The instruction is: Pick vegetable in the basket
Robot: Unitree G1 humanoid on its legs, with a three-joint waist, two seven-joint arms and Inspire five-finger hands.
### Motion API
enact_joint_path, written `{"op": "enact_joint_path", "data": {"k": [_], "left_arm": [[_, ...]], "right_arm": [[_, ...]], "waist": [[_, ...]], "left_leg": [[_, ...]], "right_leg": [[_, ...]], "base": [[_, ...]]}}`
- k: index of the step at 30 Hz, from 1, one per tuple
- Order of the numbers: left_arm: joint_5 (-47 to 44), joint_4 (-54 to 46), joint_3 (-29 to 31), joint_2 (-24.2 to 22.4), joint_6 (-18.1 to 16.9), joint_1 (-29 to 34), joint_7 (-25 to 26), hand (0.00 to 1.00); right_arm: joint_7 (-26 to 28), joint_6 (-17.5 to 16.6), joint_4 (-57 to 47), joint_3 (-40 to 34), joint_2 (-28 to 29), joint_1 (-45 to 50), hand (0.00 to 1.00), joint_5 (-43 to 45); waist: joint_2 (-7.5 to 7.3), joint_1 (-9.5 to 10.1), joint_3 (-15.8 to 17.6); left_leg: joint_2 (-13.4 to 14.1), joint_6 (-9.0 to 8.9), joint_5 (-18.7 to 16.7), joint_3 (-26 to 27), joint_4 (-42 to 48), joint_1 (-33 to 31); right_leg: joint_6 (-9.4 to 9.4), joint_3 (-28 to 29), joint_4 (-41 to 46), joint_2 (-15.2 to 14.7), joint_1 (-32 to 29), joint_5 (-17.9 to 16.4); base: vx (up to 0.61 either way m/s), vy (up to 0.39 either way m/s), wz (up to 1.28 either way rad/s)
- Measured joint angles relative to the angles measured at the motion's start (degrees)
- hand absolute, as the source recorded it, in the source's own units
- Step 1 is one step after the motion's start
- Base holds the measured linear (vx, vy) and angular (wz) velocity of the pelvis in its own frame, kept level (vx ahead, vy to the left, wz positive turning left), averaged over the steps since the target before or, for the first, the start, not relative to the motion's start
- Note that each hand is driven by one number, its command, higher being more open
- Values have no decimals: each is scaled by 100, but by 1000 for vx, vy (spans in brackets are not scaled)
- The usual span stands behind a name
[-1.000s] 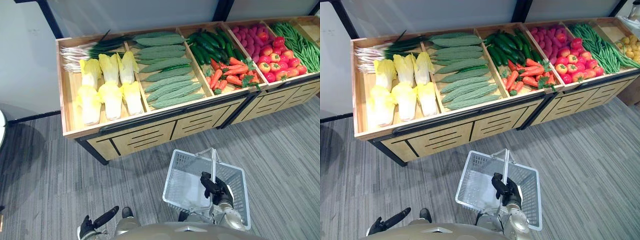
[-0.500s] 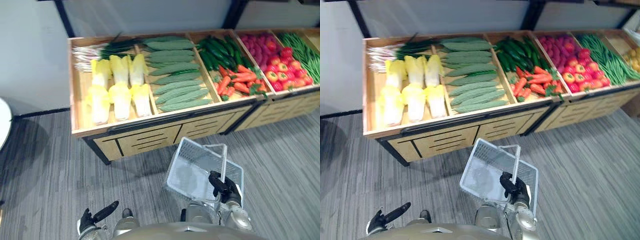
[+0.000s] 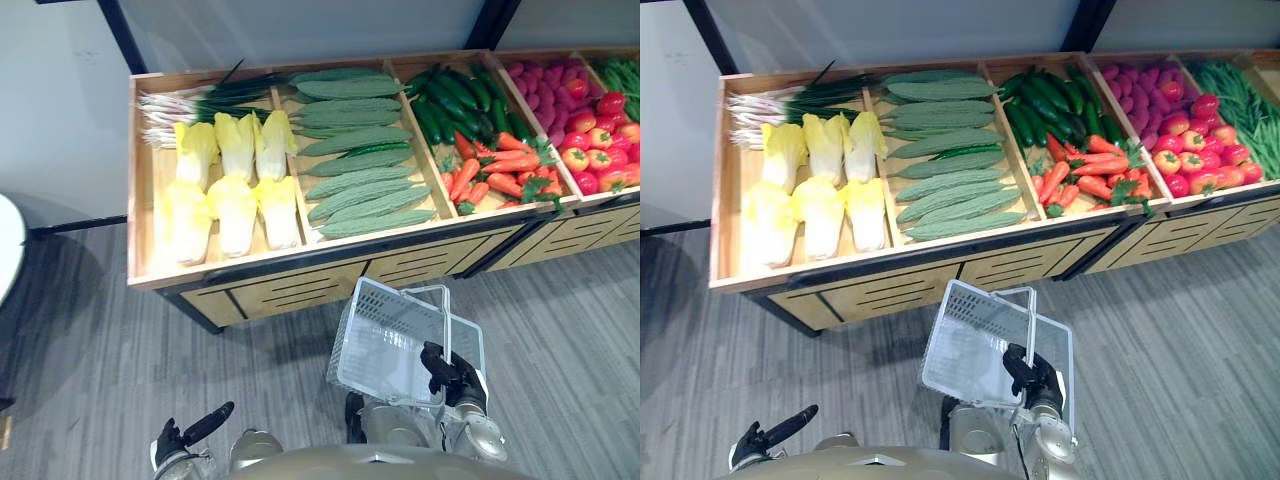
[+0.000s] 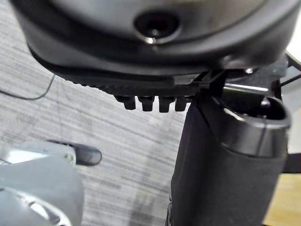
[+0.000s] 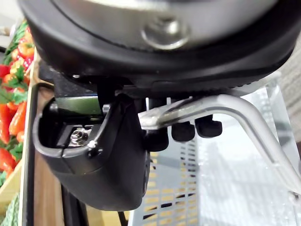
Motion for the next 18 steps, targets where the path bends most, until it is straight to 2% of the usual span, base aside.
{"op": "enact_joint_path", "data": {"k": [1,3,4,5,6,7,8,9,12,14,18], "left_arm": [[-3,-23,-1,-1,1,-7,0,100],[-27,-72,6,-101,4,-24,14,100],[-54,-92,18,-99,5,-20,9,100],[-79,-92,7,-108,3,-77,26,100],[-98,-105,2,-118,1,-139,25,100],[-98,-125,1,-126,-1,-158,25,100],[-96,-195,3,-145,-26,-155,29,100],[-97,-205,16,-147,-47,-125,48,100],[-98,-205,90,41,-43,-89,108,100],[-98,-208,274,78,-47,-93,117,100],[-99,-202,487,128,-50,-85,204,100]], "right_arm": [[0,0,-23,-1,-2,34,0,-1],[-44,0,-264,-7,-105,212,0,-4],[-76,-2,-274,-7,-128,201,0,-5],[-131,-7,-272,-38,-184,143,0,-2],[-166,-9,-251,-145,-199,81,0,1],[-191,-9,-240,-221,-194,30,0,1],[-216,-12,-229,-356,-201,-58,0,2],[-218,-52,-169,-475,-216,-106,0,3],[-238,-46,-86,-548,-104,-69,0,3],[-257,-44,-11,-584,-49,-61,0,3],[-272,-18,274,-593,-9,-60,0,0]], "waist": [[-49,4,15],[-55,24,74],[-51,44,101],[-45,99,132],[-25,107,162],[-18,103,165],[64,96,136],[100,106,88],[-127,102,-30],[-185,80,-80],[-129,12,-105]], "left_leg": [[49,2,-1,-66,483,-194],[313,28,131,-414,2166,-845],[331,44,15,-434,2370,-924],[296,52,-320,-345,2137,-916],[191,72,-439,-250,1504,-901],[121,86,-415,-251,1070,-892],[-51,160,-19,-305,10,-756],[-157,144,640,-317,-582,-658],[-605,300,884,-8,-1344,-254],[-740,358,980,111,-1667,-96],[-834,394,1098,215,-2053,113]], "right_leg": [[-15,-11,-25,-5,76,-22],[-95,-22,-116,70,492,-41],[-93,-1,-160,66,604,-39],[-91,86,-187,13,695,-38],[-89,122,-213,-53,738,-37],[-80,150,-213,-82,731,-32],[15,197,-204,-136,713,-49],[227,303,-208,-159,660,-167],[407,482,-467,-522,702,-95],[525,571,-660,-612,744,-12],[594,578,-796,-652,818,84]], "base": [[227,-166,9],[289,-94,-2],[242,12,-23],[165,31,-33],[178,83,-31],[157,145,-23],[172,228,-32],[155,220,-39],[119,151,-25],[93,115,-21],[85,50,-12]]}}
